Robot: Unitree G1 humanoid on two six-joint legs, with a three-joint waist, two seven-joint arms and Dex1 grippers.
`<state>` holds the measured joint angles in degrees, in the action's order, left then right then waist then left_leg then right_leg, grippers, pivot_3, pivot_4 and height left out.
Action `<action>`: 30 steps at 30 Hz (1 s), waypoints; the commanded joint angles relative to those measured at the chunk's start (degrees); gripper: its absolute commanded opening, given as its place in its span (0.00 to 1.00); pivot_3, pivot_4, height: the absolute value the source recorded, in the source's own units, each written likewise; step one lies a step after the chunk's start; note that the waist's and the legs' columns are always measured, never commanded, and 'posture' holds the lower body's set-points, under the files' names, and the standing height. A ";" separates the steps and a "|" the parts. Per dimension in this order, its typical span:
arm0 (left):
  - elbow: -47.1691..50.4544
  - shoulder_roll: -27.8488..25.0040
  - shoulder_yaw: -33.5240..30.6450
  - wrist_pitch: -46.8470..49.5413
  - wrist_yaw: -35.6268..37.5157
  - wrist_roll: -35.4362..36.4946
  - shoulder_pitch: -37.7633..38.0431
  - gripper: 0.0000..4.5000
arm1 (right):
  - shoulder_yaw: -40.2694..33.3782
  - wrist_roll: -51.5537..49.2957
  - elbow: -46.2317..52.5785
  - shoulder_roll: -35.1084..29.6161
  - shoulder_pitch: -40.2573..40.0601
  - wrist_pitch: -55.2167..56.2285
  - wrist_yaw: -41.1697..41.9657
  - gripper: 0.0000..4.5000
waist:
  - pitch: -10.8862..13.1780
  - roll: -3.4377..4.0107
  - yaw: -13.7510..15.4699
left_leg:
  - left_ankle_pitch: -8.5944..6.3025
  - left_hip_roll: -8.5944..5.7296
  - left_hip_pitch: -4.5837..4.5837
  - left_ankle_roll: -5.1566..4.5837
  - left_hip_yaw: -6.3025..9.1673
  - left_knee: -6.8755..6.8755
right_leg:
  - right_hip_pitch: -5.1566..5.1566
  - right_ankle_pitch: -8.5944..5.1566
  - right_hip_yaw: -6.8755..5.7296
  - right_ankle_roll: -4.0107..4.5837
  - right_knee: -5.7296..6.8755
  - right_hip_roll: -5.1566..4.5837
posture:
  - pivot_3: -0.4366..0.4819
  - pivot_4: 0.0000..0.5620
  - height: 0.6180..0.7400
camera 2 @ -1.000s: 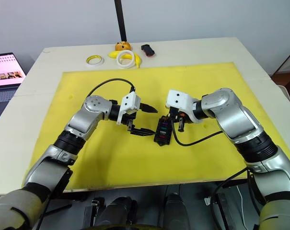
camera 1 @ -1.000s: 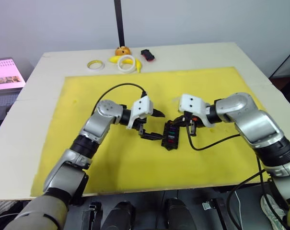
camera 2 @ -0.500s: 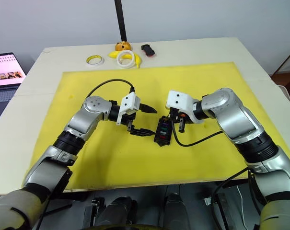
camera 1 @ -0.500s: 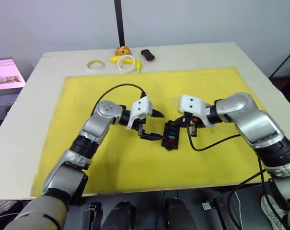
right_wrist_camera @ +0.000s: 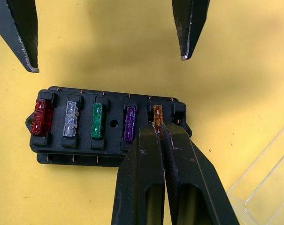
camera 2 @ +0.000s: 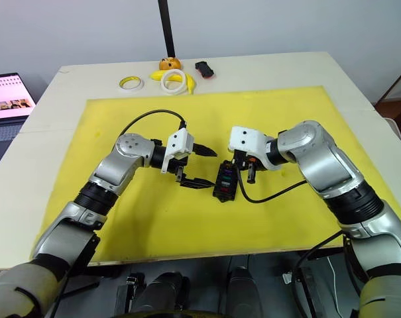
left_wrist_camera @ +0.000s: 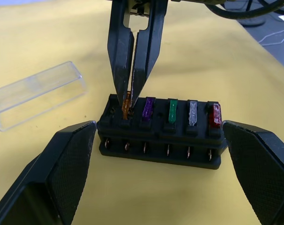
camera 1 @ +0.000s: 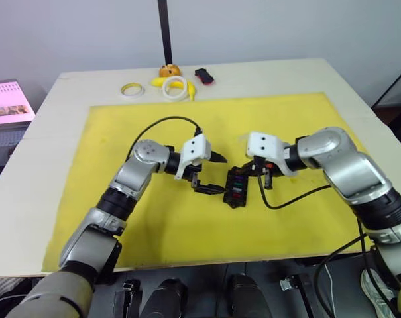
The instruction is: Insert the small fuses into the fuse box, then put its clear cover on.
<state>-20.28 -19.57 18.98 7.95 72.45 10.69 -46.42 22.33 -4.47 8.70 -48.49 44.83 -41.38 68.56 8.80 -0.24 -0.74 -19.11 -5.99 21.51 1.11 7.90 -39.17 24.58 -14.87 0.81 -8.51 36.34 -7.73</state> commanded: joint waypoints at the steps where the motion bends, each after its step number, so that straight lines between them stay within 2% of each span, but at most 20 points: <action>1: -0.08 0.31 -0.95 -1.38 -0.22 -0.35 -0.51 1.00 | 1.10 0.40 0.60 -0.30 1.23 -1.14 1.64 0.00 | 0.00 0.00 0.02 | 0.00 0.00 0.00 0.00 0.00 0.00 | 0.00 0.00 0.00 0.00 0.00 0.00 | 0.48 0.27 1.00; 13: -0.71 1.09 -1.01 -1.72 -0.60 -0.56 -0.88 1.00 | 3.72 2.77 -0.85 0.07 5.03 -1.54 3.89 0.00 | 0.00 0.00 0.02 | 0.00 0.00 0.00 0.00 -0.01 0.00 | 0.00 0.00 0.00 0.00 0.00 0.00 | 0.48 0.27 1.00; 30: -1.06 1.41 -1.24 -2.19 -0.65 -1.14 -0.99 1.00 | 4.93 4.95 -0.81 0.06 6.02 -2.49 5.30 0.00 | 0.00 0.00 0.06 | 0.00 -0.01 0.01 0.00 0.00 0.00 | 0.01 0.00 0.00 0.00 0.00 -0.01 | 0.48 0.27 1.00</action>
<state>-22.23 -18.31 18.97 6.81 72.00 9.40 -46.47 26.82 -0.07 7.43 -48.37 50.08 -43.42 73.21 8.80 -0.24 -0.68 -19.11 -5.99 21.52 1.12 7.91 -39.18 24.59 -14.87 0.81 -8.51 36.34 -7.74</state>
